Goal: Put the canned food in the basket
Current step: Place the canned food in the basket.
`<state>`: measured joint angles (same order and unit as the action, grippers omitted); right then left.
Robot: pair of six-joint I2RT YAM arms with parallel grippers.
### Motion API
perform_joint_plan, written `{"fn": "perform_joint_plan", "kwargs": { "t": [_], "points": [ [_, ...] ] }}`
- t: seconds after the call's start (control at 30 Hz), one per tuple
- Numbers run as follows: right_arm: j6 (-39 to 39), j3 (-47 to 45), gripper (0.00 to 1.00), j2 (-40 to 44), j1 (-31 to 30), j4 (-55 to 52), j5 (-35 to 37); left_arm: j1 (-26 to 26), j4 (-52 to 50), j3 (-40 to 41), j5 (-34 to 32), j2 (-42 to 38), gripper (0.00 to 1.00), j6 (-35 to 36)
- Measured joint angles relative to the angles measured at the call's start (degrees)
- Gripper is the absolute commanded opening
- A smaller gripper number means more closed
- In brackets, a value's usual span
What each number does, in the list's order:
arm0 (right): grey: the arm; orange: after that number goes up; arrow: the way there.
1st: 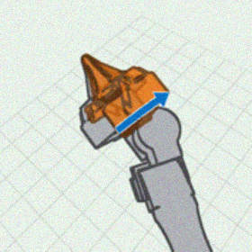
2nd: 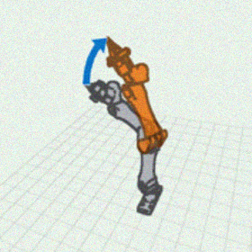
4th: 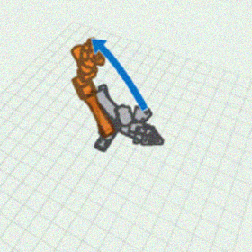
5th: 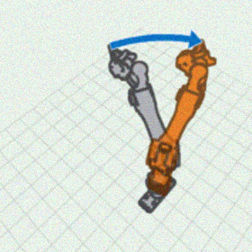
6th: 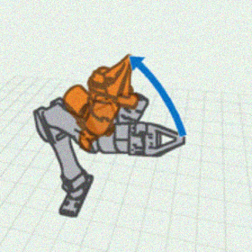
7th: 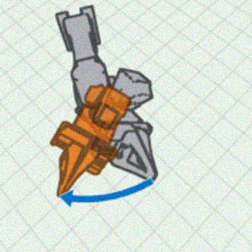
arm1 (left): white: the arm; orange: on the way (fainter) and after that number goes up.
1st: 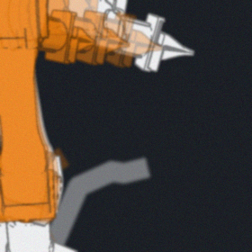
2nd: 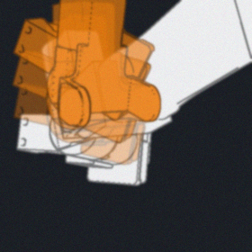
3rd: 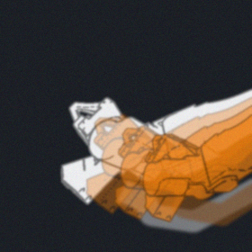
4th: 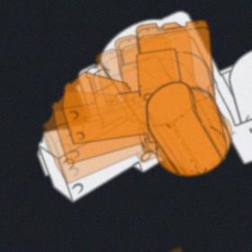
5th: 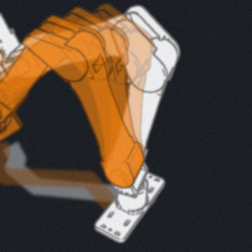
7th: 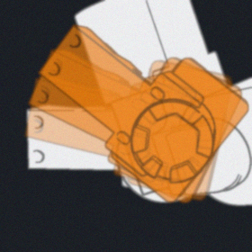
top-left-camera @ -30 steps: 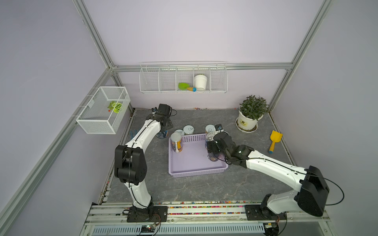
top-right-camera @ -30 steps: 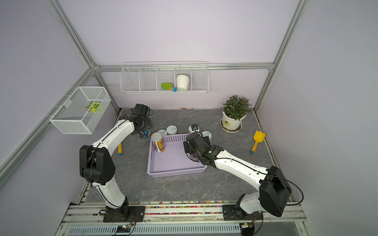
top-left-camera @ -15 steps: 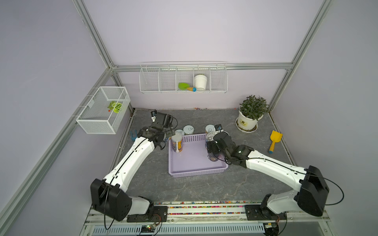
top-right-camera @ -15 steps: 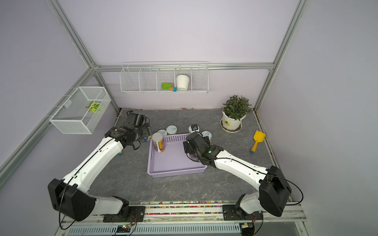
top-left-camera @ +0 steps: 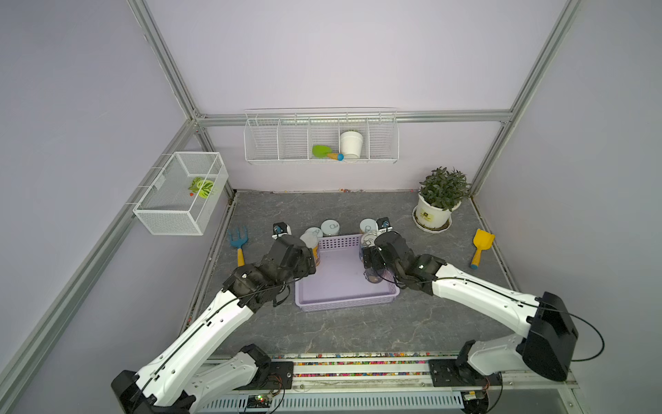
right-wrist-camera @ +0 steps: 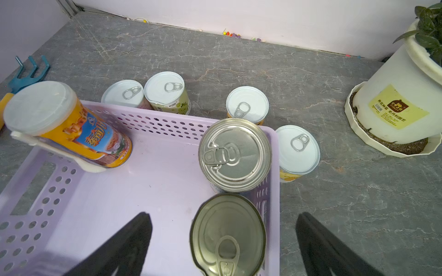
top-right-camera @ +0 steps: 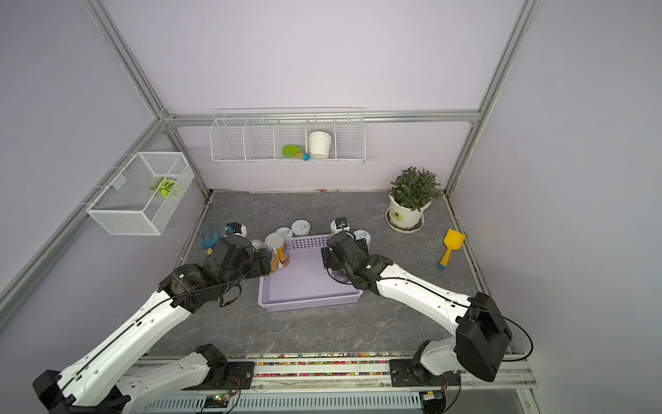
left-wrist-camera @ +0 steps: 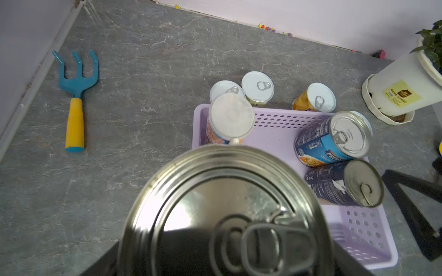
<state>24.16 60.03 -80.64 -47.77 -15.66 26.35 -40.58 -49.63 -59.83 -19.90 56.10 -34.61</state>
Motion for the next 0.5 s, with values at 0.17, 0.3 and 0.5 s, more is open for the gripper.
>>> {"fn": "perform_joint_plan", "kwargs": {
  "t": [0.17, 0.3, 0.5],
  "points": [
    [0.0, 0.0, 0.98, 0.7, 0.0, 0.0, 0.9, -1.6, -0.4, 2.1, 1.9, -0.9, 0.54, -0.9],
    [0.0, 0.0, 0.98, 1.1, 0.0, 0.0, 1.3, -2.6, -0.4, 2.8, 3.4, -0.3, 0.54, -0.9],
    [0.0, 0.0, 0.98, 1.1, 0.0, -0.1, 1.3, -3.0, 0.4, 2.8, 3.9, 2.2, 0.55, -0.9]
  ]
}}
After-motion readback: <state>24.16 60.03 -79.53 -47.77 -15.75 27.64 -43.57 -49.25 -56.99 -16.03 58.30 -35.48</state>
